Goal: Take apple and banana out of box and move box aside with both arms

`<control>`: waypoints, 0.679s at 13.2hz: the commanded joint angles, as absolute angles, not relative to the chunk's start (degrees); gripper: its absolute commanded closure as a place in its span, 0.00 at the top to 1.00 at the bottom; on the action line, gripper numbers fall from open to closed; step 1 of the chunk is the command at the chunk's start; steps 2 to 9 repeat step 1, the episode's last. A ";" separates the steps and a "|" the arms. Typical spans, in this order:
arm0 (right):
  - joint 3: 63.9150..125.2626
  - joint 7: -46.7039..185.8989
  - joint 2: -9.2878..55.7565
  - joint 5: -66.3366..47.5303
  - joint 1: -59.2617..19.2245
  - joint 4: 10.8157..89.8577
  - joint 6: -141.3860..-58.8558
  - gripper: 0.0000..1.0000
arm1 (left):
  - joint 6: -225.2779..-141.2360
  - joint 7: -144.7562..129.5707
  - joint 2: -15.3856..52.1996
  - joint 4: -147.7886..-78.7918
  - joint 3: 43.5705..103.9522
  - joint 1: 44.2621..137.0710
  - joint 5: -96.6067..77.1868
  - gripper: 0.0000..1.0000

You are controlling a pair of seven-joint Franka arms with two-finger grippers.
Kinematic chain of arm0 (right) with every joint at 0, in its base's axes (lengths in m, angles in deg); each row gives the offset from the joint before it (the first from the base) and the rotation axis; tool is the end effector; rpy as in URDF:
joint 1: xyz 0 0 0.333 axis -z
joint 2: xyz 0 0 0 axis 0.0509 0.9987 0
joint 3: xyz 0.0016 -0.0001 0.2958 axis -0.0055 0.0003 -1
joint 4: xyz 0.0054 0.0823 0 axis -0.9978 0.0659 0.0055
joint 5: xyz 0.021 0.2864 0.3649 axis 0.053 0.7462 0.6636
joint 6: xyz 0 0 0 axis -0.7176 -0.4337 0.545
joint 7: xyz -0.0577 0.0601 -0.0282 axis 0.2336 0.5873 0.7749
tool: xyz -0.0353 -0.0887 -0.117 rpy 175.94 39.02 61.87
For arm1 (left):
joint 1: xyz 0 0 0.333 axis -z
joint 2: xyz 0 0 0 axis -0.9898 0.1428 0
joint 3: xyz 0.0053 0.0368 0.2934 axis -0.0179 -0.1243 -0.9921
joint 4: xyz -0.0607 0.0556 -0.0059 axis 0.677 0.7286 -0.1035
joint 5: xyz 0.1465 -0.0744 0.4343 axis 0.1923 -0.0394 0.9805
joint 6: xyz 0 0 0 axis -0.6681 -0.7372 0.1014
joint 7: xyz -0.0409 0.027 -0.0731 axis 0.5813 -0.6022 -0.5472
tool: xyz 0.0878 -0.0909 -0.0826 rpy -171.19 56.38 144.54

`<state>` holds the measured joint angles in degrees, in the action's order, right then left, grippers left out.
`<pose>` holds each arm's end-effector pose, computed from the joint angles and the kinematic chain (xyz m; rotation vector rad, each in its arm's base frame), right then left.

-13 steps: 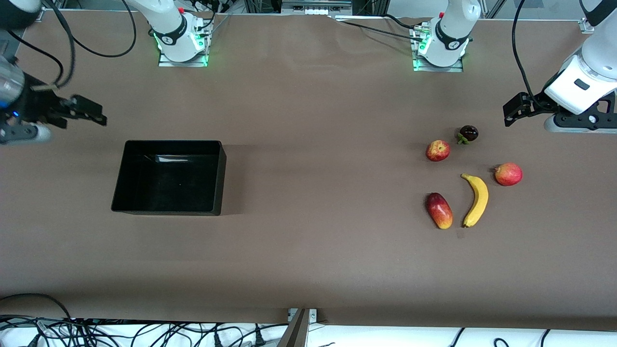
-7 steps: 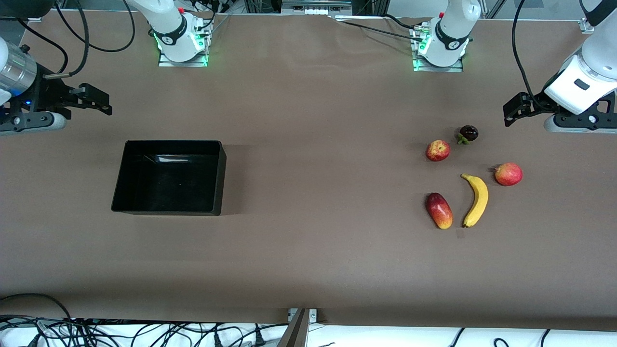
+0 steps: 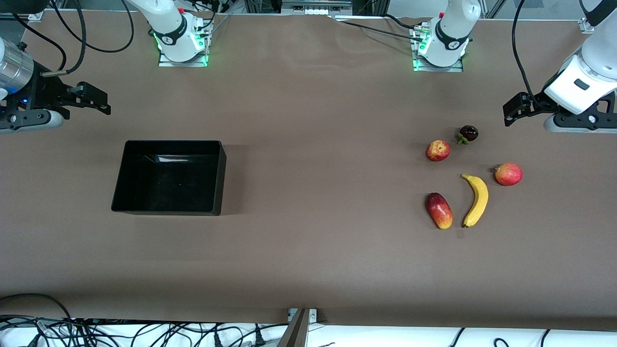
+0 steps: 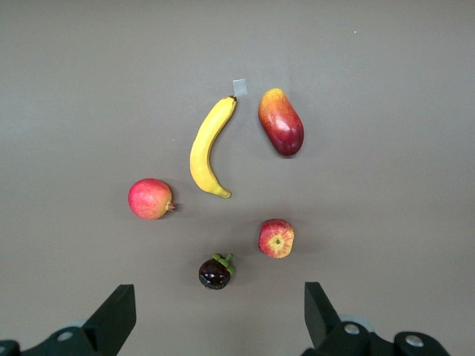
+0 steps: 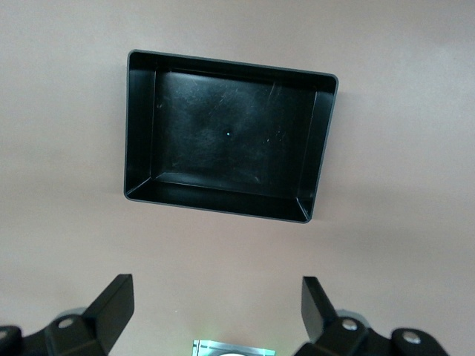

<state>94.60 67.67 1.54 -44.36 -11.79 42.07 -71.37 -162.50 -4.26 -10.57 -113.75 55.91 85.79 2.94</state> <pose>0.6228 0.0431 0.5307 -3.1014 -0.1767 0.1556 0.6141 -0.0382 0.5107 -3.0770 0.0449 0.0070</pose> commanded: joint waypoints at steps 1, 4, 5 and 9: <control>93.18 67.47 1.62 -45.02 -10.39 40.79 -71.08 1.00 | -161.19 -4.48 -9.94 -112.02 55.88 86.10 2.71 1.00; 93.18 67.47 1.62 -45.02 -10.39 40.79 -71.08 1.00 | -161.19 -4.48 -9.94 -112.02 55.88 86.10 2.71 1.00; 93.18 67.47 1.62 -45.02 -10.39 40.79 -71.08 1.00 | -161.19 -4.48 -9.94 -112.02 55.88 86.10 2.71 1.00; 93.18 67.47 1.62 -45.02 -10.39 40.79 -71.08 1.00 | -161.19 -4.48 -9.94 -112.02 55.88 86.10 2.71 1.00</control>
